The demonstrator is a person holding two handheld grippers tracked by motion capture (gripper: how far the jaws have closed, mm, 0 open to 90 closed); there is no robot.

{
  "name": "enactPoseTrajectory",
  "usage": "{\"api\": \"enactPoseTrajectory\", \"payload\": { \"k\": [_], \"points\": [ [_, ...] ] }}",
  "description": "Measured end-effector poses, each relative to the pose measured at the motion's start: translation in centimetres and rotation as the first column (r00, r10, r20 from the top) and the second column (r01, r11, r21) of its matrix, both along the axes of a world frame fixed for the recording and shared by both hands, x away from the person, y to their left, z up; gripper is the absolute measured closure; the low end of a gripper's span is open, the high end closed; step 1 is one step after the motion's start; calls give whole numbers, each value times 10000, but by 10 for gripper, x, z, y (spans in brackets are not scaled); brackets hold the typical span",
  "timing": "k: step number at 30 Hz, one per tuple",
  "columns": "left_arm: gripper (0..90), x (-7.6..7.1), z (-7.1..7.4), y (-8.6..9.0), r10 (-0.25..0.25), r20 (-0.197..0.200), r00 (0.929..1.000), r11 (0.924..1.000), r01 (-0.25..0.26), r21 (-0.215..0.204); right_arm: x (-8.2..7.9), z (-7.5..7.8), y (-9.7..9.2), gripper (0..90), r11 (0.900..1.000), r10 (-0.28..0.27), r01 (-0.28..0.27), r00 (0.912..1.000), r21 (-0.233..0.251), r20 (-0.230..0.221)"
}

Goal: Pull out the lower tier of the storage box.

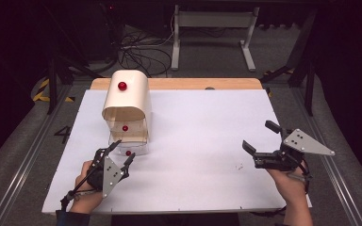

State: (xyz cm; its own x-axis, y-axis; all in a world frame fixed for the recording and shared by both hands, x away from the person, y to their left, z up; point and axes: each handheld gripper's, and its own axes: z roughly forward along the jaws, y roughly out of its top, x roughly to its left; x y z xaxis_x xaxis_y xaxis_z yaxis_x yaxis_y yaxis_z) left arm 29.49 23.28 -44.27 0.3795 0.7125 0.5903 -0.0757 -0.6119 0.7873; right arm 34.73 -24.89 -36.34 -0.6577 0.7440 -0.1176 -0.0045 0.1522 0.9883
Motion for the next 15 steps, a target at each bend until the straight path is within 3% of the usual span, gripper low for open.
{"api": "enactPoseTrajectory", "payload": {
  "k": [10, 15],
  "points": [
    [271, -1, 11, 7, -229, -224, 9995, 9893, 194, -1449, 1, -2, 1, 5, 10000, -44, 44, 10000, -79, -81],
    [215, -2, 14, 13, -242, -273, 9993, 9827, 187, -1844, 4, -2, 0, 6, 9999, -120, 119, 9997, -62, -200]
  ]
}}
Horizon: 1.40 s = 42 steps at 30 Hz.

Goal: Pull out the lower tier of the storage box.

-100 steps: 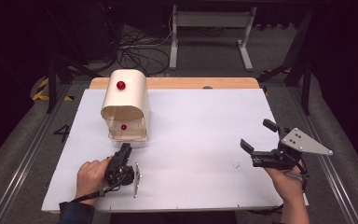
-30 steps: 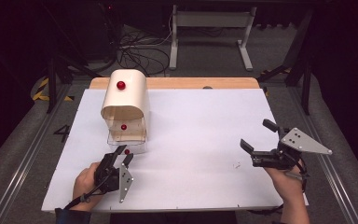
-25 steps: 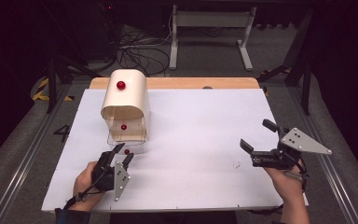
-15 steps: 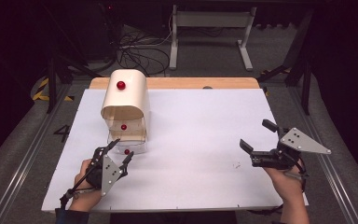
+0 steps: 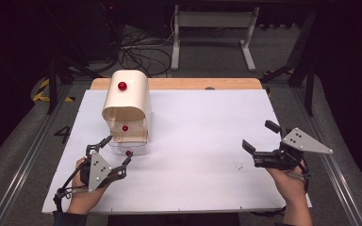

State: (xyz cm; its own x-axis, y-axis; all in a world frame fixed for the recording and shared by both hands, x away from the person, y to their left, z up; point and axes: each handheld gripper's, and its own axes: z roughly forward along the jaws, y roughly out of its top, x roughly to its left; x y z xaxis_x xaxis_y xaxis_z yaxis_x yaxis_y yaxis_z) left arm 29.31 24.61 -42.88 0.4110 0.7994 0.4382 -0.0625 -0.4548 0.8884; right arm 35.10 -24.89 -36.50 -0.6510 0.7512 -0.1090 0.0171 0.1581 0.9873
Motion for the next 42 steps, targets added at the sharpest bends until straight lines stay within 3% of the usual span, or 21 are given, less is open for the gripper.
{"api": "enactPoseTrajectory", "payload": {
  "k": [7, 13, 22, 27, 29, 31, 42],
  "points": [
    [153, 0, 6, 7, -128, -209, 9997, 9972, 112, -736, 2, -2, 0, 9, 9998, -111, 109, 9998, -172, -146],
    [114, -4, 14, 11, -235, -135, 9996, 9911, 215, -1314, 5, -6, 2, 13, 9991, -89, 72, 9991, -419, -415],
    [88, -6, 19, 15, -181, -54, 9998, 9881, 171, -1527, 10, -14, 2, 49, 9919, -352, 213, 9933, -1250, -1100],
    [85, -7, 20, 18, -110, -45, 9999, 9873, 101, -1586, 13, -19, 1, 75, 9853, -475, 164, 9824, -1699, -1806],
    [88, -8, 20, 19, -72, -9, 10000, 9872, 69, -1593, 15, -22, 1, 89, 9799, -579, 135, 9740, -1990, -2191],
    [88, -8, 21, 20, -49, -6, 10000, 9869, 47, -1615, 16, -24, 1, 95, 9781, -616, 124, 9708, -2077, -2320],
    [90, -9, 21, 21, -6, 56, 10000, 9873, 15, -1587, 21, -34, -3, 216, 9615, -1179, 144, 9236, -2743, -3648]
  ]
}}
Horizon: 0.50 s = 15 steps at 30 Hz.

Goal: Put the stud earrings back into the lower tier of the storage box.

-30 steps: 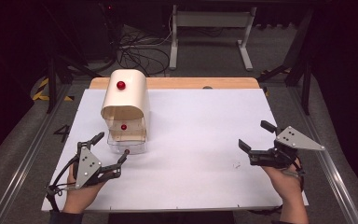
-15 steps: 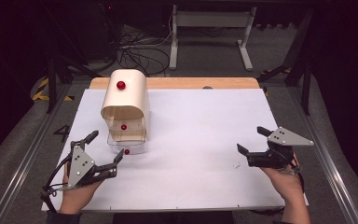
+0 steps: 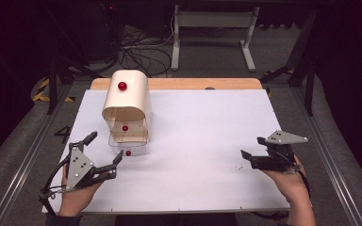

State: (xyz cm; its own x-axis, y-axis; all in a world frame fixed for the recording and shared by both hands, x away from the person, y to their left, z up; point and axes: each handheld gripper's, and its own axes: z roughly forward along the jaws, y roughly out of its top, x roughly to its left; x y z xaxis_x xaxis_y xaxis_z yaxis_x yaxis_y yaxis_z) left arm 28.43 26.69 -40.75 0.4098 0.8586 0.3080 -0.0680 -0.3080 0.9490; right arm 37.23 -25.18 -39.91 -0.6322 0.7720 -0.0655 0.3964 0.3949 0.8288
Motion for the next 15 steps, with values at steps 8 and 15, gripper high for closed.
{"api": "enactPoseTrajectory", "payload": {
  "k": [8, 15],
  "points": [
    [90, -1, 0, 1, 29, 5, 10000, 10000, -29, -47, 3, -6, 3, 351, 9977, 390, -432, 9961, -513, -789],
    [91, -1, 0, 1, 23, -15, 10000, 10000, -23, -33, 7, -14, 8, 475, 9919, 40, -272, 9830, -1237, -1836]
  ]
}}
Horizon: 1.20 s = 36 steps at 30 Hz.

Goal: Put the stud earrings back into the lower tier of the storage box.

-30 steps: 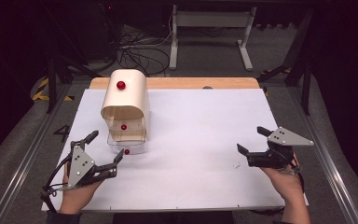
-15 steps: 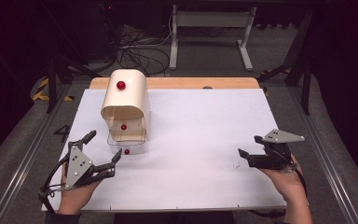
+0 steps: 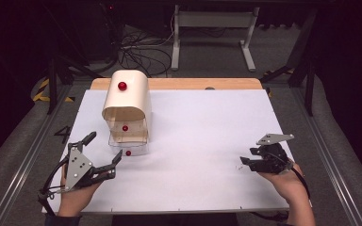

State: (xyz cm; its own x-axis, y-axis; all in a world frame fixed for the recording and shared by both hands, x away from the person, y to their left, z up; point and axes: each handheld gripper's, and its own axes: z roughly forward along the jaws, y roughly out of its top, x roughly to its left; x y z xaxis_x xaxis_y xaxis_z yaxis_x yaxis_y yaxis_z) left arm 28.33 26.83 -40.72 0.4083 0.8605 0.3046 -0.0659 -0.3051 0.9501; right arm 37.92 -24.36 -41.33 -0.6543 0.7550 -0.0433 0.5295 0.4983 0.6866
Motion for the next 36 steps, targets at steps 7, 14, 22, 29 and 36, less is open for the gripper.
{"api": "enactPoseTrajectory", "payload": {
  "k": [7, 14, 22, 29, 36],
  "points": [
    [93, 0, -1, -1, -13, -34, 10000, 10000, 13, 53, 5, -6, 7, 544, 9955, -215, 170, 9986, -931, -474],
    [94, 0, -1, 1, 34, -38, 10000, 10000, -34, 68, 10, -12, 14, 581, 9867, -387, 241, 9953, -1609, -883],
    [98, -1, 0, 0, 8, -47, 10000, 9999, -8, 104, 14, -17, 20, 609, 9814, -498, 229, 9892, -1905, -1377],
    [101, -2, 1, 2, 58, -27, 10000, 10000, -58, 46, 17, -22, 26, 619, 9737, -606, 231, 9853, -2268, -1596],
    [103, -2, 0, 2, 62, -58, 10000, 10000, -62, 30, 21, -27, 30, 624, 9647, -734, 260, 9822, -2620, -1729]
  ]
}}
